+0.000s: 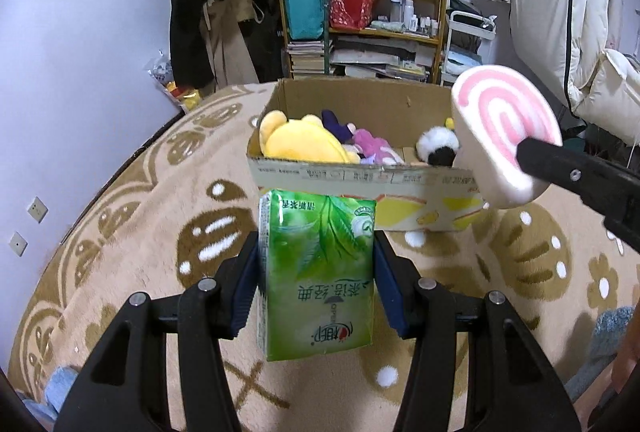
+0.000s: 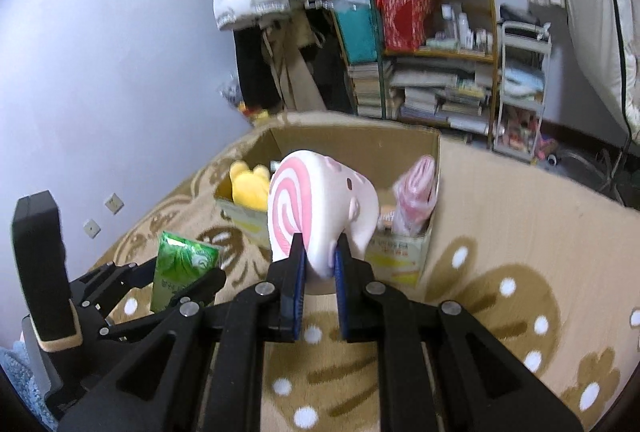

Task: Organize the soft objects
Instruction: 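Lift the green tissue pack and swirl cushion with both tools over the box, then open both tools to drop the green tissue pack and swirl cushion into the box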

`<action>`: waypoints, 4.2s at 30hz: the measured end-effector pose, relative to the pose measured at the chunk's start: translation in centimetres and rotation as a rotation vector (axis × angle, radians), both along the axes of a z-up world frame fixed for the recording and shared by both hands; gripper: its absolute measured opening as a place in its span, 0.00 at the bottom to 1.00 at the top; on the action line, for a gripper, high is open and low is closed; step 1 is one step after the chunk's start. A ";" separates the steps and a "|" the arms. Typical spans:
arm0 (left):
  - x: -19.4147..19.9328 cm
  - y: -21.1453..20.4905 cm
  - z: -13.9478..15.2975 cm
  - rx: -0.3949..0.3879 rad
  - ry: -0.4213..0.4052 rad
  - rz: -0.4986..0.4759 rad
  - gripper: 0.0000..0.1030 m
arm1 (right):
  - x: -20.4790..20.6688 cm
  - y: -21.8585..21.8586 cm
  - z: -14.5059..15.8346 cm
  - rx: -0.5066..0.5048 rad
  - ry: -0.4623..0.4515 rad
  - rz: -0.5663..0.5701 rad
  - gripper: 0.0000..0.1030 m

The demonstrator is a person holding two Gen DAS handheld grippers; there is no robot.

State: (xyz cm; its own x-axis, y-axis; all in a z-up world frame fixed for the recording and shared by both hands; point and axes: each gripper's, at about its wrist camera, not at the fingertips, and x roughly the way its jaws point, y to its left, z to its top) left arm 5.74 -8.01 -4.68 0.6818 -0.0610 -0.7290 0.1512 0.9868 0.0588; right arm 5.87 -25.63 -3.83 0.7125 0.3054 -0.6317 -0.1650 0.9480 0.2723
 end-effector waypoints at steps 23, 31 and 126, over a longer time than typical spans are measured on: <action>2.8 -1.3 4.9 0.000 -0.193 -0.080 0.51 | 1.5 -0.7 3.5 -0.006 -0.208 -0.054 0.14; 4.9 -1.8 4.9 -0.050 -0.173 -0.107 0.51 | 3.1 -1.3 3.4 -0.019 -0.213 -0.086 0.14; 3.8 1.1 6.0 -0.012 -0.135 -0.092 0.98 | 2.3 -2.9 1.7 0.011 -0.087 -0.149 0.94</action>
